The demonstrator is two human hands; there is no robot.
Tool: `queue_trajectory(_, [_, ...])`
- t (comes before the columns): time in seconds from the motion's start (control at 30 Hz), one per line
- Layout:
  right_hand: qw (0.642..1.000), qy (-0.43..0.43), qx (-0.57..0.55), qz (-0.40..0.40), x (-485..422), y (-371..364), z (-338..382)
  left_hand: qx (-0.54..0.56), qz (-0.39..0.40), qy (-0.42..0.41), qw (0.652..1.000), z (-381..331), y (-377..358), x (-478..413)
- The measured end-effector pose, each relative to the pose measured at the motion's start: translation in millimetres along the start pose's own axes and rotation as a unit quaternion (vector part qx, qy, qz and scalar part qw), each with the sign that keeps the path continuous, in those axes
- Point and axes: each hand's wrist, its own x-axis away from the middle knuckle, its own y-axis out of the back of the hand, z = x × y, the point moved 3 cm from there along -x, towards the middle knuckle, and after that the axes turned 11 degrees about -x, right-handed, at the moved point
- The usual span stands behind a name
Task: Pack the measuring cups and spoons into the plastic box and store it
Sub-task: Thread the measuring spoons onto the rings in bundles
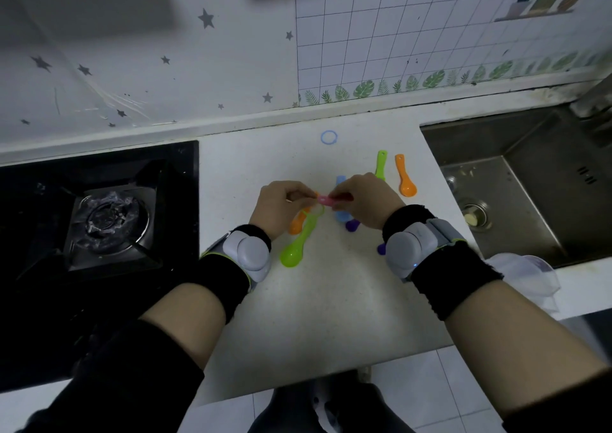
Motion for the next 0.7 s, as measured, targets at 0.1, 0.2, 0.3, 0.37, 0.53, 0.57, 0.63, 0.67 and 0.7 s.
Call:
queue_trajectory(0.1, [1.0,-0.005,0.012,0.011,-1,3,2,-0.006,-0.008,0.0,1.0,-3,2,1])
queue_trajectory(0.2, [0.999,-0.011,0.03,0.02,-2,6,4,-0.011,-0.017,-0.002,1.0,-7,5,0])
queue_trajectory(0.3, [0.999,-0.015,0.044,0.025,-4,10,7,-0.02,-0.023,-0.011,0.999,-12,8,-1])
queue_trajectory(0.37, [0.998,-0.014,0.059,0.02,-5,13,10,-0.029,-0.029,-0.016,0.999,-16,10,-3])
queue_trajectory(0.53, [0.996,-0.012,0.084,0.011,-8,25,18,-0.055,-0.043,-0.036,0.997,-27,17,-8])
queue_trajectory(0.57, [0.996,-0.011,0.086,0.009,-8,28,20,-0.058,-0.046,-0.041,0.996,-30,19,-9])
queue_trajectory(0.63, [0.995,-0.009,0.096,0.008,-9,32,25,-0.06,-0.052,-0.054,0.995,-36,22,-11])
queue_trajectory(0.67, [0.995,-0.009,0.104,0.008,-9,34,27,-0.065,-0.057,-0.061,0.994,-40,24,-12])
queue_trajectory(0.7, [0.994,-0.009,0.109,0.006,-9,35,28,-0.071,-0.062,-0.067,0.993,-43,25,-13])
